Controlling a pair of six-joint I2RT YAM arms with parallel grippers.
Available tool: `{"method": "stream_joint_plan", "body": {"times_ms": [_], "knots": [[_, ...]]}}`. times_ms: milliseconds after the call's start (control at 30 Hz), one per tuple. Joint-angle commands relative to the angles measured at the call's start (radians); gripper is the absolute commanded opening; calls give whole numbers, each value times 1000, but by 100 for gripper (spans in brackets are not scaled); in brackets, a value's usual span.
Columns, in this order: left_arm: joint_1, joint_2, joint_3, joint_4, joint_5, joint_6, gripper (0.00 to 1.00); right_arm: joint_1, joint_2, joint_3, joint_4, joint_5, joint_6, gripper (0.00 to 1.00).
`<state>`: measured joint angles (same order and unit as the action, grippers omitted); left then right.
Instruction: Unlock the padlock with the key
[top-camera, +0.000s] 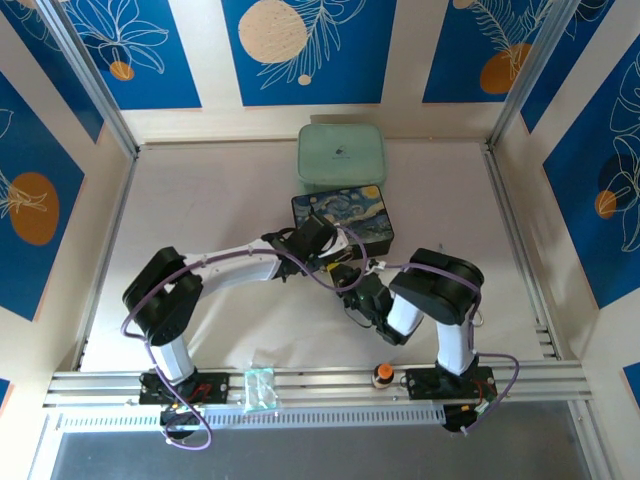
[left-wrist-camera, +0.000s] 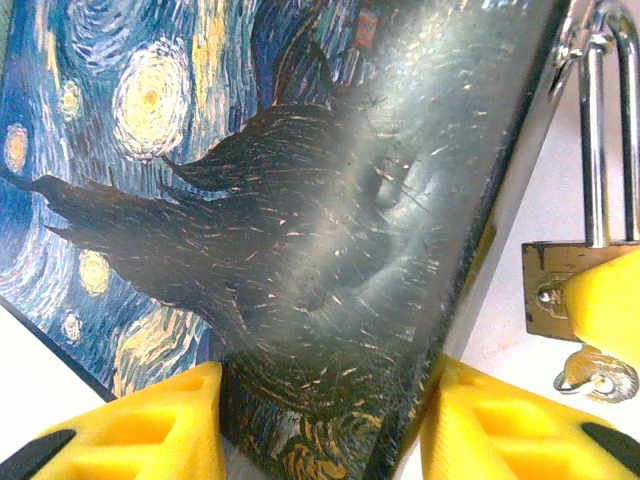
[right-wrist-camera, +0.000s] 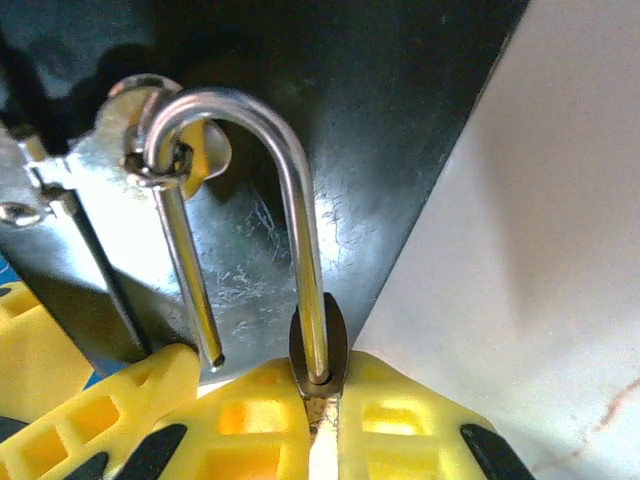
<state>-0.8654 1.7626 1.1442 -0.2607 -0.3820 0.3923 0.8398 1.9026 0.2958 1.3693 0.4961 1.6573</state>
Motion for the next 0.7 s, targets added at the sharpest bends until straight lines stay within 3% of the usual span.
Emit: {"method": "stream_joint_plan", "body": {"times_ms": [0,100,167,267,433,500,667], "knots": [[25,89,-108,-149,28,13,45,-32,-6,-33,-63,74,24,4],[28,86,-118,-149,24,11,45,-74,5,-36,-45,3,40,5],[28,84,-127,-143,18,8,43,-106,-18,-18,-212,-72,116,5],[28,75,-144,-129,23,5,41,-81,-36,-24,-317,-23,131,5],[28,74,-140,-123,21,-4,38,-56,96,-89,-93,83,229,5],[28,72,-135,-125,28,-1,38,-74,186,-65,-11,33,239,5],[28,74,-125,-150,14,-1,38,-58,242,-36,-5,33,205,5]]}}
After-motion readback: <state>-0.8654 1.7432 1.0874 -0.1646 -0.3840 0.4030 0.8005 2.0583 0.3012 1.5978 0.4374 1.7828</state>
